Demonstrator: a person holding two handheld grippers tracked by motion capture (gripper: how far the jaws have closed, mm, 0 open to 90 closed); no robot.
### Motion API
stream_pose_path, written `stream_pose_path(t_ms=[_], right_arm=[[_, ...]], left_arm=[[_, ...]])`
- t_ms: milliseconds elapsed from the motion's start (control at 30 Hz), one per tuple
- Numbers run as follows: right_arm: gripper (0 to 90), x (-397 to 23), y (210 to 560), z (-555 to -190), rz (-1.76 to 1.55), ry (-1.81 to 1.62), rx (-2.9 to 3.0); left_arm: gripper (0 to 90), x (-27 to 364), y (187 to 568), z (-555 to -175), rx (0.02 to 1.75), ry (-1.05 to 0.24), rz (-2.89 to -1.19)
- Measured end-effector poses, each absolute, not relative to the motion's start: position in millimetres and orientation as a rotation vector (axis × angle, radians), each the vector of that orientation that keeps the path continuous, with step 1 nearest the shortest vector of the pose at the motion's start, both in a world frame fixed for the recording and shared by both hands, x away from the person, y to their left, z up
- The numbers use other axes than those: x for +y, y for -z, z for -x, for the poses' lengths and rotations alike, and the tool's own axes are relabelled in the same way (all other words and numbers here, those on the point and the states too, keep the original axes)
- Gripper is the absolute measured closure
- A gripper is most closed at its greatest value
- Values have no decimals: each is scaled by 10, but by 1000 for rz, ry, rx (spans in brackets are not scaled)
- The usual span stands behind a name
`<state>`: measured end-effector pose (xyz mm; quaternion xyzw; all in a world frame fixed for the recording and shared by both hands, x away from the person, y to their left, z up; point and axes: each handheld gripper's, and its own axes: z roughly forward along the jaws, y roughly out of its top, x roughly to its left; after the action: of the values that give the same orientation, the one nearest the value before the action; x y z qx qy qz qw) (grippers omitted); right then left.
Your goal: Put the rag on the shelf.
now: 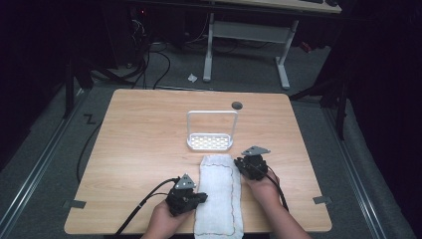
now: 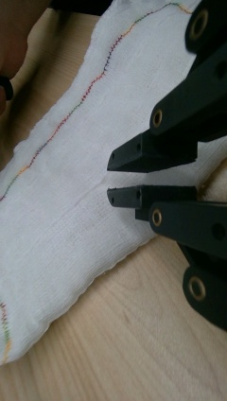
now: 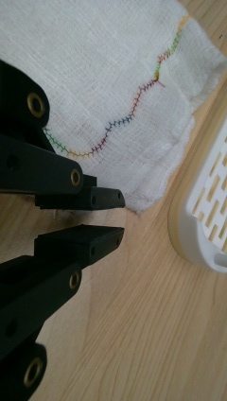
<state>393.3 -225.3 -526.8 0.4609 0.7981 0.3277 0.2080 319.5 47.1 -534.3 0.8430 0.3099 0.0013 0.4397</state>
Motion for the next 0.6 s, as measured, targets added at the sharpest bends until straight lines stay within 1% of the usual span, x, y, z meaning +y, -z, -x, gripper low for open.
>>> stream_pose_path(t_ms=[67, 100, 200, 333, 400, 600], right_arm=[[806, -2243, 5223, -3901, -1282, -943, 2200], [813, -2238, 5200, -3882, -1272, -958, 2189], [824, -2224, 5185, -3872, -1263, -970, 2204], [833, -2185, 5271, -3912, -1278, -945, 2244], [840, -2175, 5284, -3916, -1283, -959, 2245], [838, -2134, 5274, -3806, -1249, -958, 2299]], left_arm=[[770, 501, 5302, -3243, 774, -18, -2067], [765, 501, 5262, -3345, 792, -31, -2036], [766, 447, 5249, -3478, 810, -57, -2037], [782, 316, 5306, -3677, 833, -88, -2078], [806, 303, 5338, -3683, 837, -88, -2085], [807, 378, 5334, -3448, 805, -70, -2110]])
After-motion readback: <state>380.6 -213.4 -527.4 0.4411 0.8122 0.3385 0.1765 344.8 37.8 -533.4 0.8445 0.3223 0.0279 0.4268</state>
